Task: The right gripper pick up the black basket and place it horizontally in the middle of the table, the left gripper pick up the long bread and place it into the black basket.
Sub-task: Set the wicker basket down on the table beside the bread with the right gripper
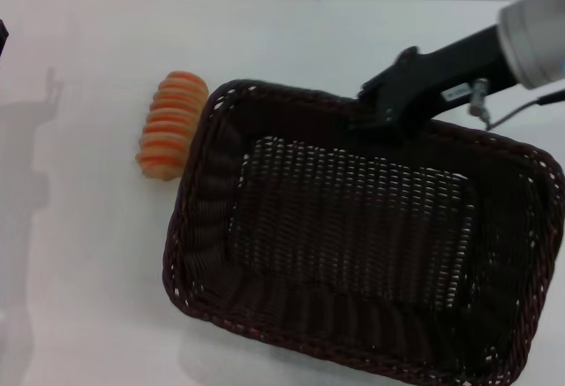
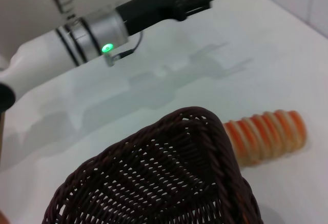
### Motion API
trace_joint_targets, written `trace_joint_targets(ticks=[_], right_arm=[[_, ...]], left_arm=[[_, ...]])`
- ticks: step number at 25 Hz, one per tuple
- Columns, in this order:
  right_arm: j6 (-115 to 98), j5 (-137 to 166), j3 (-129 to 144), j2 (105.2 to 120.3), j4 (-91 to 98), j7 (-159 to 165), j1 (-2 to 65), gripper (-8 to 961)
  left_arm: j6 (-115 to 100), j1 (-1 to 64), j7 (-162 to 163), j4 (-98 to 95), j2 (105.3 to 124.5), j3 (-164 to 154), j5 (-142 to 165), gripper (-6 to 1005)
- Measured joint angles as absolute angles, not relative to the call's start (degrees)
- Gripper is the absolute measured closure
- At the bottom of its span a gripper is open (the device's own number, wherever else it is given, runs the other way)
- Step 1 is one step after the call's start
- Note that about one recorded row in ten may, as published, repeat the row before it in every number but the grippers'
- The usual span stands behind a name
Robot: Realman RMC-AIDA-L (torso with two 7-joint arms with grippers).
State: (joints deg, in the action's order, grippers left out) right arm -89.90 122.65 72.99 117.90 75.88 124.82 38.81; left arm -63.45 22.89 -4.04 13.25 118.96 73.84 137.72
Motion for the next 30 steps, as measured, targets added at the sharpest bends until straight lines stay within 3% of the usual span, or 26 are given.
trace_joint_targets(ticks=[9,24,30], right_arm=[[-86.5,123.8,76.4,118.08,67.1,119.1,46.1,775],[-79.1,124.8,83.3,118.47,65.2,116.6,47.1,790],[-77.6,124.2,83.9,118.76,66.9,115.4,45.9,746]], left_arm=[[-63.0,23.4,-3.9,13.3,119.00,73.8,137.7,149],[-61.9,24.5,-3.9,13.5,119.09,73.8,137.7,150],[-61.9,24.7,-3.9,13.4,119.09,73.8,137.7,150]])
